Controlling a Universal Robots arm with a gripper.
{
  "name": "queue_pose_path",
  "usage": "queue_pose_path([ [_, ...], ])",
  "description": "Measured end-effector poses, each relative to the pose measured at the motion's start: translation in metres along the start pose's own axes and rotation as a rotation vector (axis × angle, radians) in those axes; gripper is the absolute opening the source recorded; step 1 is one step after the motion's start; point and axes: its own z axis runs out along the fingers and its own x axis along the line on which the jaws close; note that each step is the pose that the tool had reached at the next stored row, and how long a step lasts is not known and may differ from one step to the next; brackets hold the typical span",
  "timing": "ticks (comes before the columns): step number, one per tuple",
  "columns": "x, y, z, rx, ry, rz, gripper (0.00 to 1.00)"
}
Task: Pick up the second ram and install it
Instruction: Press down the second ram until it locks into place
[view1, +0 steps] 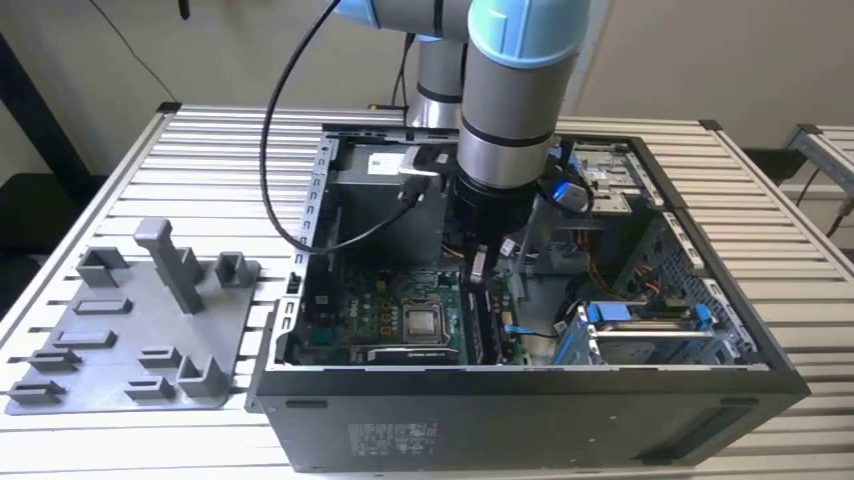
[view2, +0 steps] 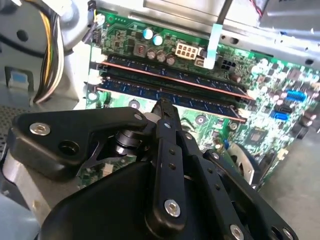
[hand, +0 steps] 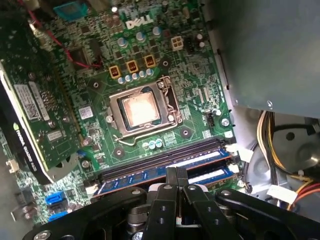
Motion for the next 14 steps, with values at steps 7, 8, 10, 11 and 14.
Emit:
queue_pose_path([
  [7,0.0000,0.0000,0.0008,-0.0023,-0.0038,-0.126,0.11],
  [8,0.0000,0.0000,0.0010,-0.0026,-0.0043,-0.144,0.11],
  [10,0.0001,0.0001,0.0014,-0.0032,-0.0055,-0.181,0.11],
  [11,0.0001,0.0001,0.0017,-0.0036,-0.0059,-0.200,0.11],
  [14,0.0001,0.0001,0.0026,-0.0045,-0.0073,-0.246,0.11],
])
